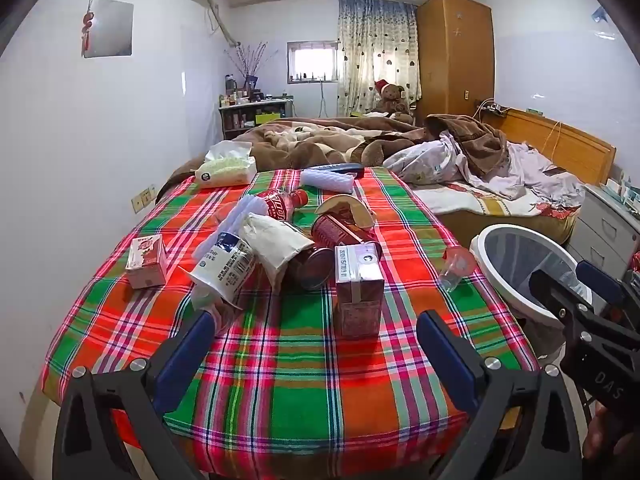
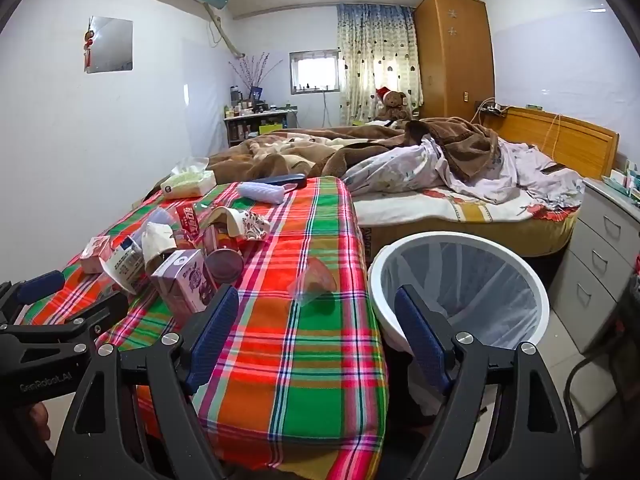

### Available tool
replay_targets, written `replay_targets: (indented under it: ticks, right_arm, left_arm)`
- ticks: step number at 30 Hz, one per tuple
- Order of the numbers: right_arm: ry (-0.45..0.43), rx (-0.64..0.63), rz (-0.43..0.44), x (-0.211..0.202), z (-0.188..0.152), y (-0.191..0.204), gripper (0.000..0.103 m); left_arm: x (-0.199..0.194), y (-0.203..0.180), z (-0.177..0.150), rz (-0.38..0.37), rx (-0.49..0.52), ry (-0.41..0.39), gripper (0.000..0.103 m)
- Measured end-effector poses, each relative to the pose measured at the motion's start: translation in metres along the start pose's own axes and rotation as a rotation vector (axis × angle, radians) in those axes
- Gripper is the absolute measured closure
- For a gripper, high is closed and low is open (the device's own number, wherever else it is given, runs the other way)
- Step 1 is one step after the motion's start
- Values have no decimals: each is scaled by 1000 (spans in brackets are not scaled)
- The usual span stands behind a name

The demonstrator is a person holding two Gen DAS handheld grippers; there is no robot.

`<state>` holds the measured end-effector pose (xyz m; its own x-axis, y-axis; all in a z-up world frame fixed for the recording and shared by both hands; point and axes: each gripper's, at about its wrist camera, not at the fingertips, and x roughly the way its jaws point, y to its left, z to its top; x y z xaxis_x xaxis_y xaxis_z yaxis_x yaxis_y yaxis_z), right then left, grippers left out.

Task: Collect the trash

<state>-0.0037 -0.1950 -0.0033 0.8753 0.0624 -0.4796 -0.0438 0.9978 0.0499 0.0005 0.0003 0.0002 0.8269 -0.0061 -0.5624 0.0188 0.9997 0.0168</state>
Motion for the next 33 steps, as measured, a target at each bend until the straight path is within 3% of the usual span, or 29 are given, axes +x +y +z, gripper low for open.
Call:
replay_targets:
  ticks: [33]
  right_arm:
    - [-15,19,8,-8,-2,-5,21]
  left_arm:
    - [-9,4,-2,26,-14,-7,1]
